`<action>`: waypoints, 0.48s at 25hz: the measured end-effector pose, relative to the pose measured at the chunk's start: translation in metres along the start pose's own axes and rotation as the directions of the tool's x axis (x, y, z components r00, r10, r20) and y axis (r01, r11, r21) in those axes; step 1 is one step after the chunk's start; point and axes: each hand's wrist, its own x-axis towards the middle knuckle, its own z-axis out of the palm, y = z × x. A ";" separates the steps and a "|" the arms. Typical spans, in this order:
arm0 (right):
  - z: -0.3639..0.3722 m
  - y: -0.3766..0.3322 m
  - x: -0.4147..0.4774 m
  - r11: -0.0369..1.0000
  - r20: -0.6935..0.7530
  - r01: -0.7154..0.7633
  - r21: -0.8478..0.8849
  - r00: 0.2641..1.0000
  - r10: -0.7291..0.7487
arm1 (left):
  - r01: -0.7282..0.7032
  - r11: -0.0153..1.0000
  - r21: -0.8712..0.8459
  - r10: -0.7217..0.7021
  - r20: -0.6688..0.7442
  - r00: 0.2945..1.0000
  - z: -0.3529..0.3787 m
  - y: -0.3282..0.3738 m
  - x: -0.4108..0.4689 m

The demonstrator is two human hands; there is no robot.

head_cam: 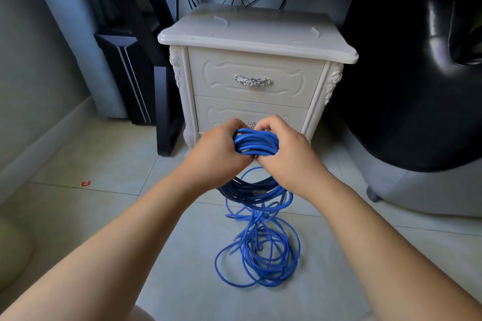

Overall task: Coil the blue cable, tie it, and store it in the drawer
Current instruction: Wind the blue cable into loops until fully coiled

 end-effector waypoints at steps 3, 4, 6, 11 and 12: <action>-0.006 -0.004 0.001 0.980 -0.042 -0.040 0.197 0.998 0.050 | -0.024 0.996 -0.090 0.017 -0.075 0.997 -0.003 0.001 0.004; -0.009 -0.004 0.002 0.958 -0.012 -0.068 0.278 0.997 0.074 | -0.020 0.988 -0.152 0.008 -0.081 0.997 -0.003 0.001 0.004; -0.017 0.001 0.003 0.896 0.122 -0.154 0.416 0.986 0.113 | -0.003 0.960 -0.281 -0.026 -0.098 0.995 -0.003 0.002 0.003; -0.022 0.014 0.001 0.732 0.335 -0.298 0.613 0.937 0.101 | 0.032 0.872 -0.489 -0.142 -0.190 0.971 -0.001 0.000 0.008; -0.022 0.015 0.002 0.697 0.349 -0.320 0.642 0.931 0.107 | 0.036 0.845 -0.534 -0.171 -0.204 0.964 -0.001 0.001 0.008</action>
